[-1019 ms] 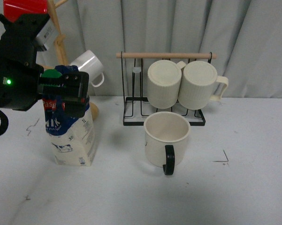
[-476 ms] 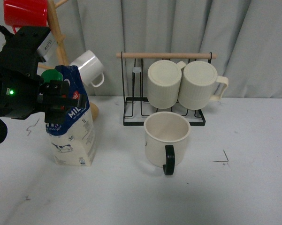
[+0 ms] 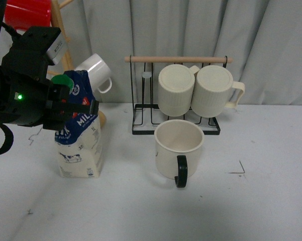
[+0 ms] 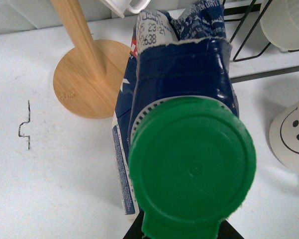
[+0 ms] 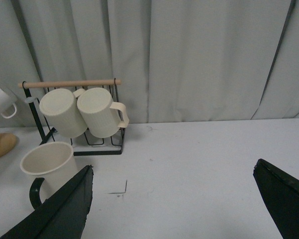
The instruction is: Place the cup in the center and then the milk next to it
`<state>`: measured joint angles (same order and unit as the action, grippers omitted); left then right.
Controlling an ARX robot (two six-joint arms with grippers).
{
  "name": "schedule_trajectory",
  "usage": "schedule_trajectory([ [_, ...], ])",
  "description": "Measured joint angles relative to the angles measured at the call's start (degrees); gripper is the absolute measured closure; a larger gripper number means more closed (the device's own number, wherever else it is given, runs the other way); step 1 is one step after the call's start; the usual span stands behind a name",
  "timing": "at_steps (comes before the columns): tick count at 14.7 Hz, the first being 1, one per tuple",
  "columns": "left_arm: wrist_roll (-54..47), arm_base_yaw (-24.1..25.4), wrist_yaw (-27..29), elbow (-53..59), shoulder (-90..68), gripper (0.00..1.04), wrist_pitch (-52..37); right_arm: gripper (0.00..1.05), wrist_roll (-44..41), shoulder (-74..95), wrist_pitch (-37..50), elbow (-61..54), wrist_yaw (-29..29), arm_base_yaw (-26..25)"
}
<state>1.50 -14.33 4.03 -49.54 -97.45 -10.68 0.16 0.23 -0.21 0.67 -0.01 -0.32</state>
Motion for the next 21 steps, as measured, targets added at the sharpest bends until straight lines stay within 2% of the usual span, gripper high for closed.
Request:
schedule_trajectory([
  [4, 0.07, -3.82, 0.26, -1.62, 0.87, 1.02, 2.14, 0.06, 0.0, 0.0, 0.0, 0.0, 0.0, 0.0],
  [8, 4.94, -9.9, 3.93, -3.82, -0.92, 1.02, -1.36, 0.06, 0.0, 0.0, 0.0, 0.0, 0.0, 0.0],
  [19, 4.52, -10.86, 6.47, -2.95, -3.48, 1.02, -3.13, 0.06, 0.0, 0.0, 0.0, 0.0, 0.0, 0.0],
  [20, 4.7, -10.86, 6.23, -2.95, -3.56, 0.98, -3.08, 0.06, 0.0, 0.0, 0.0, 0.0, 0.0, 0.0],
  [21, 5.25, -10.86, 5.77, -2.97, -3.56, 0.89, -3.19, 0.06, 0.0, 0.0, 0.0, 0.0, 0.0, 0.0],
])
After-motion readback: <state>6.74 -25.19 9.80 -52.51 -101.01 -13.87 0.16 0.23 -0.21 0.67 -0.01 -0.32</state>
